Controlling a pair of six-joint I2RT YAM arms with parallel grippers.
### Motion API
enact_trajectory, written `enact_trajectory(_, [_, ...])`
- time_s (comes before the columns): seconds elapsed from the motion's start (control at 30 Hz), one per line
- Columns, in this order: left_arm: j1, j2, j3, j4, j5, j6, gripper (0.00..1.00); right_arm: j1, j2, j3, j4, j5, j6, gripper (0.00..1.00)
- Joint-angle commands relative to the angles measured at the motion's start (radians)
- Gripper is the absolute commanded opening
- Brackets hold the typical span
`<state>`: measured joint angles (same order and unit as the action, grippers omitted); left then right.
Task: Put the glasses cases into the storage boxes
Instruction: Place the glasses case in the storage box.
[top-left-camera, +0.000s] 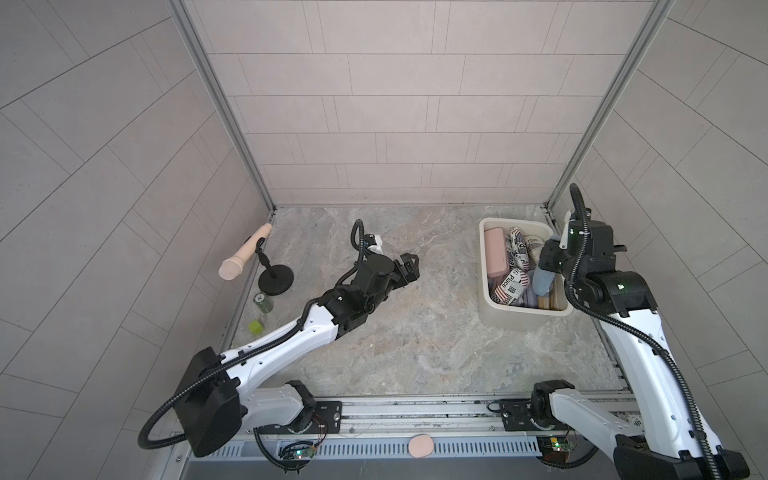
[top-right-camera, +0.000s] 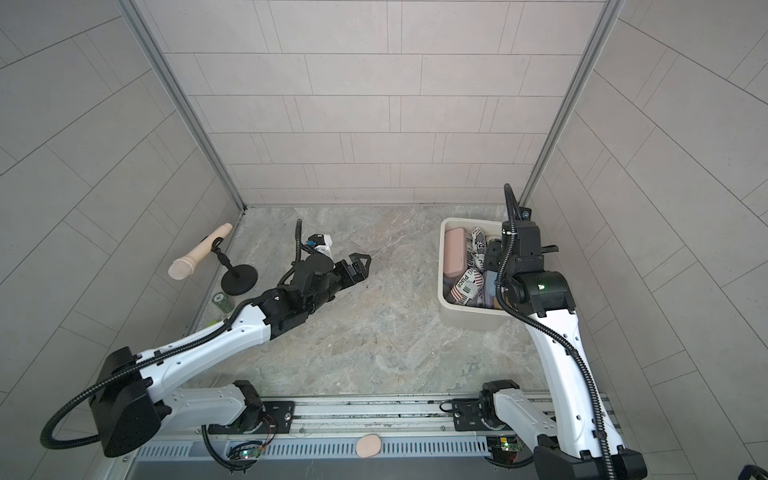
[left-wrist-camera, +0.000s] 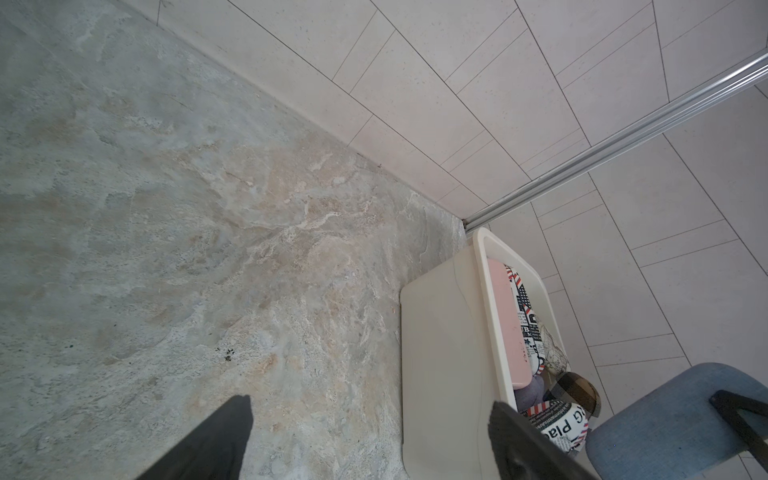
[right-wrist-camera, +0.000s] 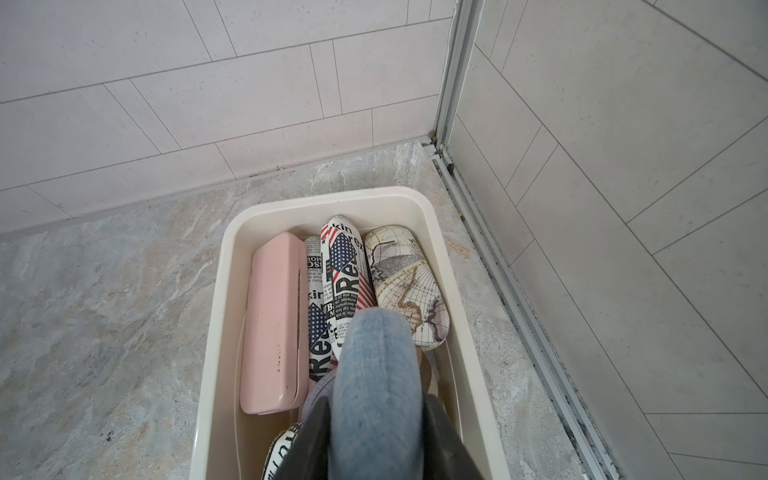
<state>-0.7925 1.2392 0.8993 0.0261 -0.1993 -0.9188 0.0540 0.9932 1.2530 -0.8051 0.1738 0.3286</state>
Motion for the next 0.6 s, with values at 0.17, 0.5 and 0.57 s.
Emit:
enact_trajectory(0.17, [-0.003, 0.009, 0.008, 0.072, 0.015, 0.011, 0.97, 0.088, -0.014, -0.153, 0.052, 0.093, 0.004, 0.14])
enact_trajectory(0.5, [-0.001, 0.002, 0.008, 0.061, 0.031, 0.03, 0.97, 0.156, 0.021, -0.269, 0.031, 0.122, 0.094, 0.17])
enact_trajectory(0.57, [-0.001, 0.004, 0.008, 0.064, 0.035, 0.032, 0.97, 0.172, 0.022, -0.277, 0.021, 0.119, 0.1, 0.18])
